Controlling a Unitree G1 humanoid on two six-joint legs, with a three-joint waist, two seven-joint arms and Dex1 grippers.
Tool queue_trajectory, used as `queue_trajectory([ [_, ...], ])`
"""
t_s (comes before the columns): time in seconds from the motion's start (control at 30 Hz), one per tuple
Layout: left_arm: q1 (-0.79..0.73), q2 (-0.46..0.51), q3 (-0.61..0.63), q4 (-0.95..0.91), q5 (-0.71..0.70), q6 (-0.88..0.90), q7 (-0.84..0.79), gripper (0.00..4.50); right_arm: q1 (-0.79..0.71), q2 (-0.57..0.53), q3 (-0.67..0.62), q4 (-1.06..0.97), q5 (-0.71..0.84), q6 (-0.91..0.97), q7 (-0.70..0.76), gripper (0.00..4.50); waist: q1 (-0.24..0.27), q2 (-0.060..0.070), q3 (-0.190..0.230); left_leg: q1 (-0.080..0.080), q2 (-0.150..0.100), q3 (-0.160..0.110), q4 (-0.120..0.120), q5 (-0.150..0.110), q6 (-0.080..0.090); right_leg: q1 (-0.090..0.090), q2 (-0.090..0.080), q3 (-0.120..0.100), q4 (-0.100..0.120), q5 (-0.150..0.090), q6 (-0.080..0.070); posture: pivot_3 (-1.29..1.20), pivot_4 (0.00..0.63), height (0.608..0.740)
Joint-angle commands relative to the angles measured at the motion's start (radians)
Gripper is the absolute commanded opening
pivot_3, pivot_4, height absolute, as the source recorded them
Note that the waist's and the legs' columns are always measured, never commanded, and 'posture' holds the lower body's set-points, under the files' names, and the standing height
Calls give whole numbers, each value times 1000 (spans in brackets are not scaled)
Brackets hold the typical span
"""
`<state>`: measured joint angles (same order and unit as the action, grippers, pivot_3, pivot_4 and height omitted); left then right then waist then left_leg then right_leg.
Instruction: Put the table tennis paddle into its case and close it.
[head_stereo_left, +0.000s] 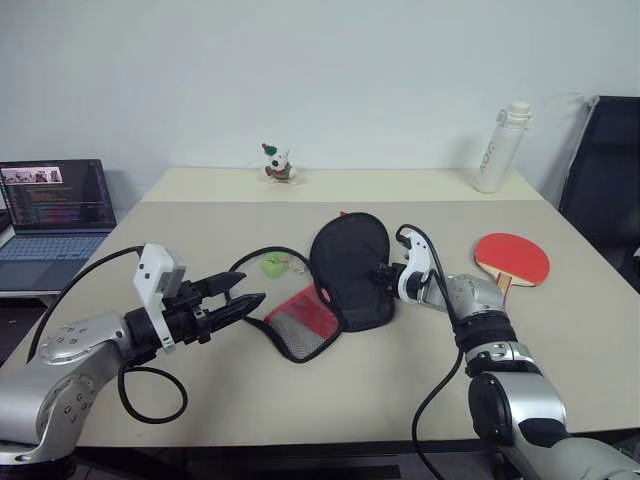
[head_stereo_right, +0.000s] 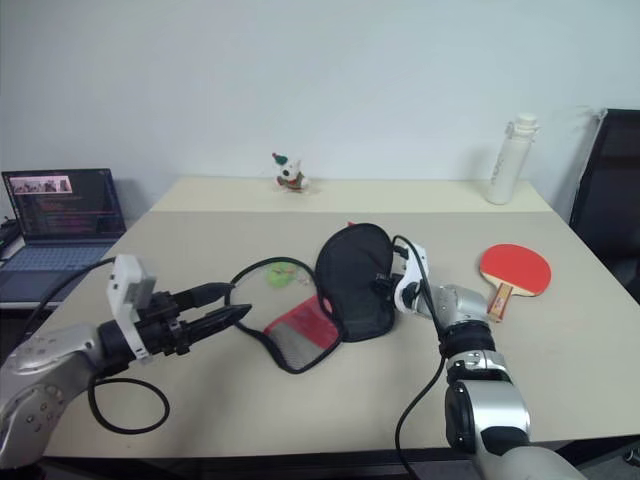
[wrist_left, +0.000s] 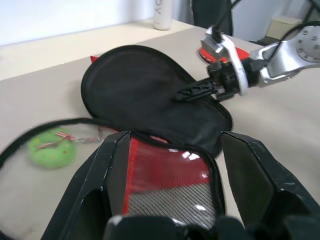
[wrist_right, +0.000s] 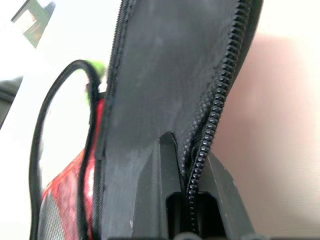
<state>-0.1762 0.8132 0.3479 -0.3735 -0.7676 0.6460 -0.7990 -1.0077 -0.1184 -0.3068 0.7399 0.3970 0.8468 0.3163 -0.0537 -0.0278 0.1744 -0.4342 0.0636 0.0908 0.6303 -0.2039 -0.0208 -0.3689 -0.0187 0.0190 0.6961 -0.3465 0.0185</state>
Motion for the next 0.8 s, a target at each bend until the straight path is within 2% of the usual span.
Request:
queue_trajectory([
  [0.03,-47,-3,-15,5,-10,-11,-22,3088,-25,-22,-93,-7,52,22,-97,13,2,0,0,0,0,0,0,0,0,0,0,0,0,0,0,0,150,740],
  [0.43,-146,-29,-137,71,44,-35,-89,3088,13,-104,-150,-110,102,119,-182,13,2,0,0,0,0,3,-1,0,0,-1,0,2,0,0,0,0,150,740],
  [0.8,-167,-48,-160,88,70,-44,-115,3088,56,-133,-146,-186,116,198,-203,13,2,0,0,0,0,4,-1,0,0,-2,0,3,0,0,0,0,150,740],
])
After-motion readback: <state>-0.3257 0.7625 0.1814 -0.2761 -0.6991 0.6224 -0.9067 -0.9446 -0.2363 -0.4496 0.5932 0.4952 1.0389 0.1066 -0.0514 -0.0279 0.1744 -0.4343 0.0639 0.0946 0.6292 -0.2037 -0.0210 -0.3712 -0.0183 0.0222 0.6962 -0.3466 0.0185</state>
